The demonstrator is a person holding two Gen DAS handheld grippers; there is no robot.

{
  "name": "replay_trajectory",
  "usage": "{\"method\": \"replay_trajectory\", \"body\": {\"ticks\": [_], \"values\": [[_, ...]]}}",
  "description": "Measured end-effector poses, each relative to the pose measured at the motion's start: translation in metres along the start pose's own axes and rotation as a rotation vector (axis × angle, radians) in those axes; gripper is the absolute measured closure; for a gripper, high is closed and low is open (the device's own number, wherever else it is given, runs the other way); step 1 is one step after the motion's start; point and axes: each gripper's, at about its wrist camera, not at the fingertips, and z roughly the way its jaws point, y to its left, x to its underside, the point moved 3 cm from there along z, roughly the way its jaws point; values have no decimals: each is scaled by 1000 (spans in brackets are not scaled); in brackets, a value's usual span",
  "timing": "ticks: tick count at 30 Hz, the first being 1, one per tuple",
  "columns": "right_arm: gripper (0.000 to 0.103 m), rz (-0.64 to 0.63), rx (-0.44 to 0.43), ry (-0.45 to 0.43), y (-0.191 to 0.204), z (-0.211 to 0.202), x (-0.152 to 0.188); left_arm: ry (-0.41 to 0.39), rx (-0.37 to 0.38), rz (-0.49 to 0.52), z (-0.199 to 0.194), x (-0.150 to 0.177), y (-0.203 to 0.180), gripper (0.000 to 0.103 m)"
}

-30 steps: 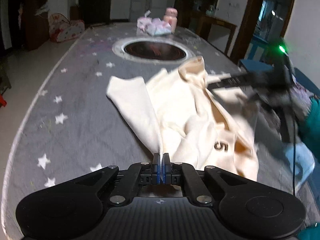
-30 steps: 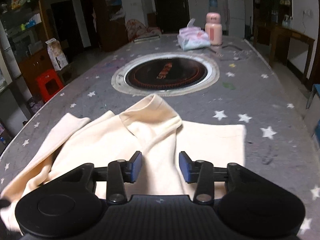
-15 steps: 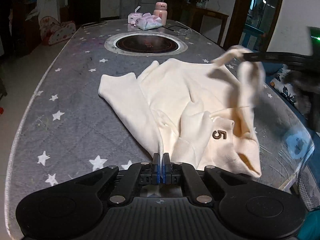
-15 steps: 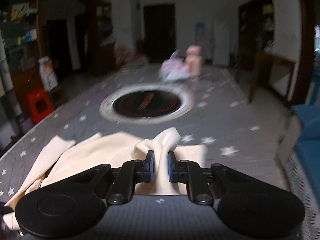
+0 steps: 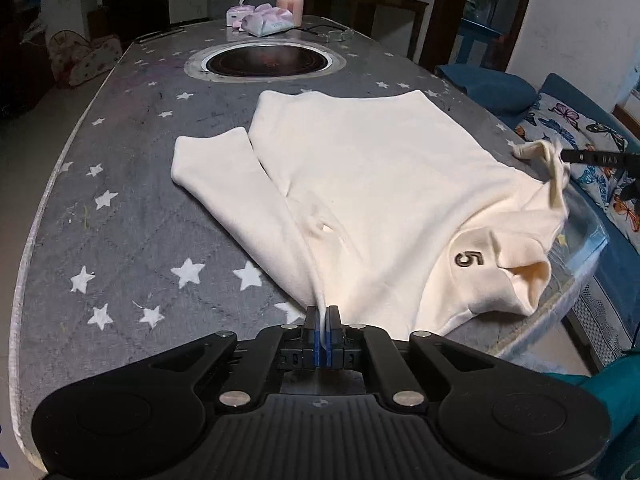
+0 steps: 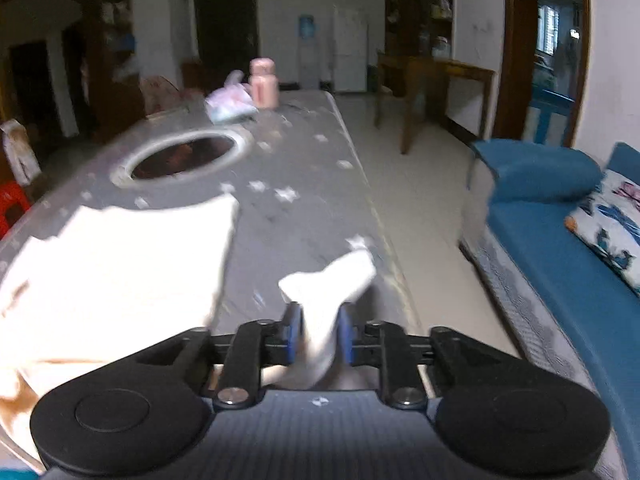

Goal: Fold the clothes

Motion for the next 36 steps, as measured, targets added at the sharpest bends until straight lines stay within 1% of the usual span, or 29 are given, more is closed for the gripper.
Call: {"method": "replay_trajectory", "body": {"ticks": [1, 2, 3, 4, 7, 12, 14, 15, 17, 21, 25, 28, 32, 34, 35, 36], "values": [[78, -6, 9, 3, -2, -2, 2, -4, -2, 5, -3, -1, 1, 95], [75, -9, 15, 0, -4, -5, 1, -8, -4, 12, -6, -2, 3, 95], [69, -12, 21, -4, -5, -8, 0, -15, -10, 17, -9, -4, 4, 94], [67, -19, 29, -15, -6, -11, -2, -24, -19, 22, -11, -8, 6, 91], [66, -34, 23, -48, -5, -19, -15, -60, -58, 31, -16, -24, 11, 87], [66, -70, -105, -20, 17, 2, -36, -108, -123, 6, -5, -58, 25, 81], [66, -93, -148, 0, 29, 15, -41, -114, -134, -3, 6, -73, 30, 77], [66, -102, -163, 9, 35, 22, -43, -117, -140, -7, 12, -80, 32, 73], [66, -115, -192, 25, 45, 35, -49, -122, -151, -16, 24, -95, 37, 71], [66, -131, -237, 56, 60, 62, -61, -123, -158, 3, 54, -121, 41, 62], [66, -140, -267, 94, 73, 94, -74, -108, -161, 8, 87, -143, 44, 60], [65, -149, -269, 117, 81, 120, -83, -91, -165, 11, 109, -155, 45, 58], [65, -159, -264, 153, 87, 150, -91, -78, -173, 39, 129, -163, 41, 58], [65, -160, -263, 172, 90, 164, -93, -79, -178, 55, 137, -166, 40, 61], [65, -160, -264, 180, 91, 170, -93, -82, -171, 58, 139, -166, 39, 65], [66, -160, -265, 189, 92, 175, -94, -85, -156, 69, 140, -167, 38, 79]]}}
